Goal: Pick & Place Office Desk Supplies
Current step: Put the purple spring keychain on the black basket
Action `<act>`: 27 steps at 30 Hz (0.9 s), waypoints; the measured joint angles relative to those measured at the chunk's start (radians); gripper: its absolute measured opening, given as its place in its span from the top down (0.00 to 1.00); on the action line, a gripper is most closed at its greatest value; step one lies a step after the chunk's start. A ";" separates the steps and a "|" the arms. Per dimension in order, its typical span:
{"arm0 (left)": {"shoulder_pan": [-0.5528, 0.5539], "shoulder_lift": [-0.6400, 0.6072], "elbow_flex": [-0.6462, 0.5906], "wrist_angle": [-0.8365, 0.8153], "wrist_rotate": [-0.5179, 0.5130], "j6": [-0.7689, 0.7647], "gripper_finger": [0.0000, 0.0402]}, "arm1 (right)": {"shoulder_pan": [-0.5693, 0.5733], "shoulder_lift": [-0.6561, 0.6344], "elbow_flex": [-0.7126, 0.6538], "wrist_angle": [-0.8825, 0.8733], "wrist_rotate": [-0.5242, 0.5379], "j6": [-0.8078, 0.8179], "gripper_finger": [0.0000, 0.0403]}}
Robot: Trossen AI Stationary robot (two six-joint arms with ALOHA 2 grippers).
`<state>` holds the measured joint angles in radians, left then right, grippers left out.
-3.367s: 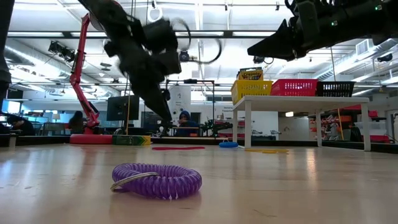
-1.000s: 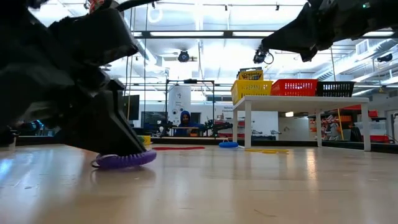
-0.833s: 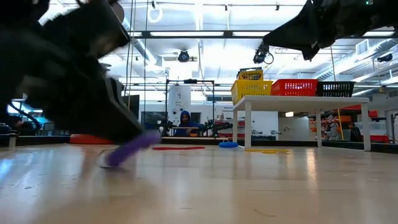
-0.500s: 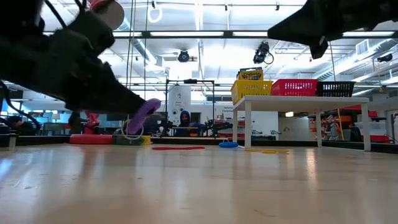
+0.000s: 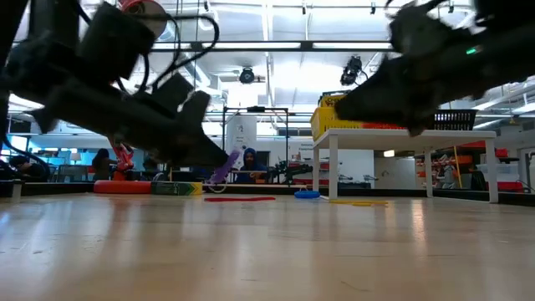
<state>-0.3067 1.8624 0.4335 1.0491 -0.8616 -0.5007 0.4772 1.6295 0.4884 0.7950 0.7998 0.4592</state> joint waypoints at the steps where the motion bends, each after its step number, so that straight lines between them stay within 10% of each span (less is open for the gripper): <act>1: 0.018 0.003 0.001 0.002 -0.001 -0.031 0.97 | -0.014 0.031 0.022 0.004 0.006 0.002 0.77; 12: 0.037 0.060 0.086 0.021 0.050 0.008 0.97 | -0.153 0.324 0.284 0.007 -0.044 0.157 0.59; 27: 0.027 0.060 0.087 0.059 0.015 0.057 0.97 | -0.245 0.388 0.295 0.132 -0.203 0.163 0.59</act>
<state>-0.2798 1.9224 0.5209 1.1082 -0.8464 -0.4433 0.2317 2.0171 0.7830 0.9271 0.5968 0.6227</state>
